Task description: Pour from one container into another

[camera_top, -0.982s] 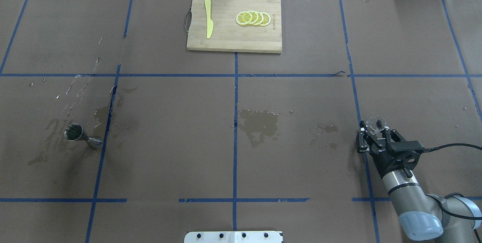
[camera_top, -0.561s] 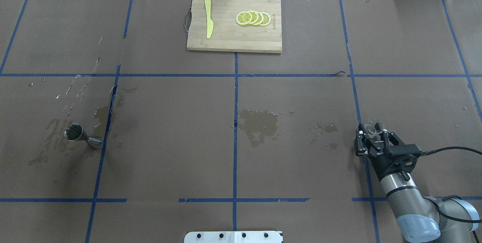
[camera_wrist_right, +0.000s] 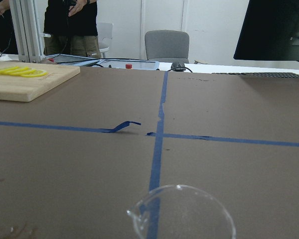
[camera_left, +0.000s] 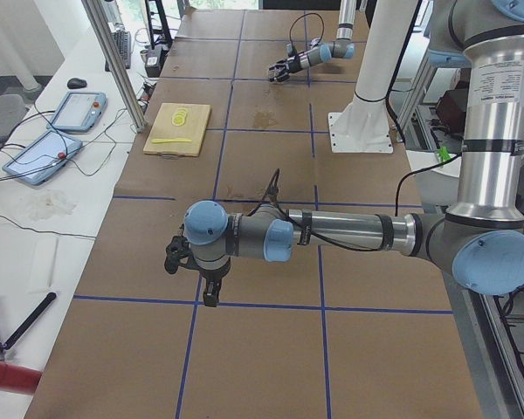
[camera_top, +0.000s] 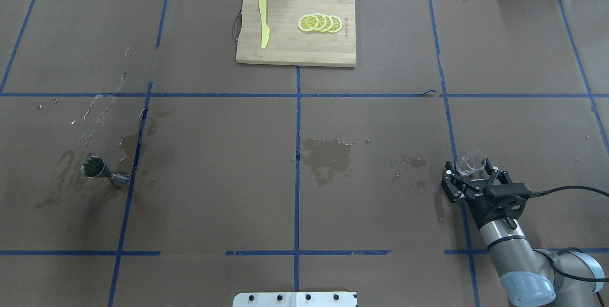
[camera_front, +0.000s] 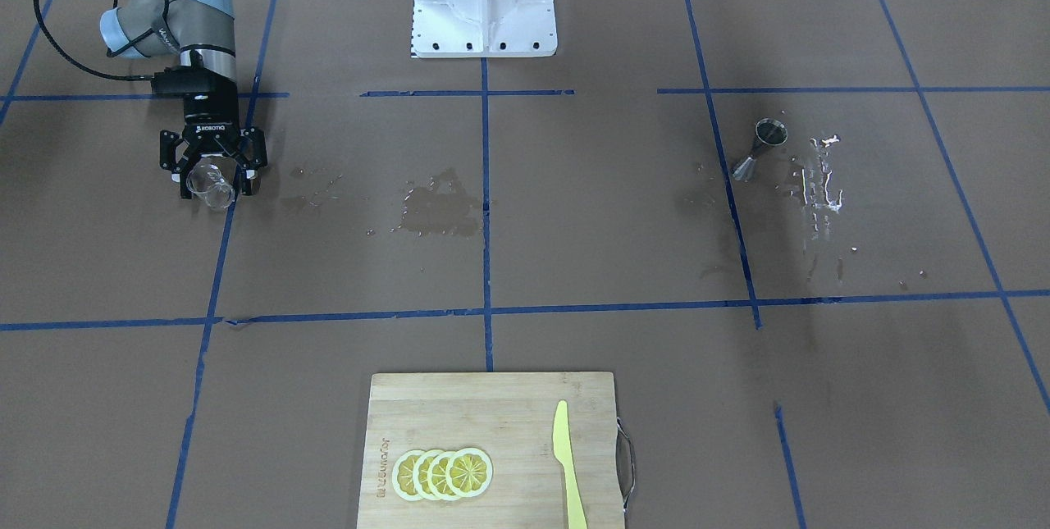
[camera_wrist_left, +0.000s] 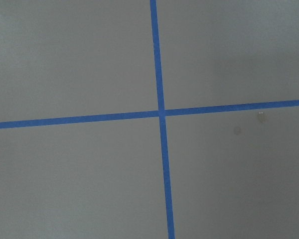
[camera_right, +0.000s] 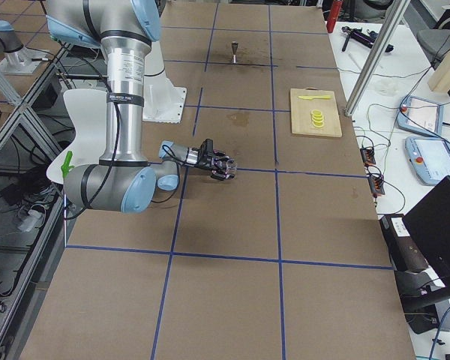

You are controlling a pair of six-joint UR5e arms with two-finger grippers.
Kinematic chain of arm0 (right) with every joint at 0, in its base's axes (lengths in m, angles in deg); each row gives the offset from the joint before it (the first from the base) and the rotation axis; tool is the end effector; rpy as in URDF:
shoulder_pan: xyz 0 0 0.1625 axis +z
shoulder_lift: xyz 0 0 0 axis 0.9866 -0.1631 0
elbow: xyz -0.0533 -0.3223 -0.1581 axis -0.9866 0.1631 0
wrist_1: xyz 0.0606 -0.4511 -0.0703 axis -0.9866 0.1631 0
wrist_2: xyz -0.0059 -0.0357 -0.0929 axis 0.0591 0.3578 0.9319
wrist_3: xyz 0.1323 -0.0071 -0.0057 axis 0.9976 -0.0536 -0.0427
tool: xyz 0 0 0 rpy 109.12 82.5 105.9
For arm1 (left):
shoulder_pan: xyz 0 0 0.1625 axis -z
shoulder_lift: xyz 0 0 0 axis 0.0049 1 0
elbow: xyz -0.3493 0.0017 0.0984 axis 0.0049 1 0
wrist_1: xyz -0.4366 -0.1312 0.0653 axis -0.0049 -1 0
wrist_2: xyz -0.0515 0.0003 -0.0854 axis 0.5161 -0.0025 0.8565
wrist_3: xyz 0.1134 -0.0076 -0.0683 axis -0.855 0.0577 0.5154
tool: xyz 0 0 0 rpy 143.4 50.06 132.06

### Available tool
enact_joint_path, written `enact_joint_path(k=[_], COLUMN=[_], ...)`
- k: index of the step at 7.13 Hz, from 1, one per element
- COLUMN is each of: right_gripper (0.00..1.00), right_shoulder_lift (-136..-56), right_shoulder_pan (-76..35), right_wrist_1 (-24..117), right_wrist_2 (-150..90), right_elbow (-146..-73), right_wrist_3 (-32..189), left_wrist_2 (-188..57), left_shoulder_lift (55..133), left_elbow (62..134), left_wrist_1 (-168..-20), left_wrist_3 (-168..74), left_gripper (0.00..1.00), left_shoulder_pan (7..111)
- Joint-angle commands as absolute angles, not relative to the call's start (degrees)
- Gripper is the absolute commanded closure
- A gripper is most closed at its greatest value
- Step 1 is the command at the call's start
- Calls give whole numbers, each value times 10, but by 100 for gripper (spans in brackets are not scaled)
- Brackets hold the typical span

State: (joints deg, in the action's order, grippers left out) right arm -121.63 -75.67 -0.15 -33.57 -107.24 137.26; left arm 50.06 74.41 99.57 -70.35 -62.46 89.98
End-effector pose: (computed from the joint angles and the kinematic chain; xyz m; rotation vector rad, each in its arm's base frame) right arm -0.4853 -0.2946 0.5172 1.1367 -0.6617 0.3808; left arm -0.0388 -0.5489 0.5868 0.0967 0.8187 0.0481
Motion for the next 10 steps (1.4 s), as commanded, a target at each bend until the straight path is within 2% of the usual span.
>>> enact_joint_path(k=[1, 7, 10], right_gripper=[0, 0, 0], right_shoulder_lift=[-1216, -1250, -1248], right_shoulder_pan=[-755, -730, -594], right_wrist_1=[-2, -25, -20], right_wrist_2=[-331, -331, -527], right_elbow=[-1080, -1205, -1229], right_wrist_3=[1372, 1259, 1192], left_wrist_2=[501, 501, 501], left_shoulder_lift=[745, 745, 745], left_elbow=[996, 1001, 1001], left_wrist_1=[-704, -703, -704], left_wrist_3=[-625, -624, -624], left_gripper=[0, 0, 0], left_shoulder_pan=[900, 900, 900])
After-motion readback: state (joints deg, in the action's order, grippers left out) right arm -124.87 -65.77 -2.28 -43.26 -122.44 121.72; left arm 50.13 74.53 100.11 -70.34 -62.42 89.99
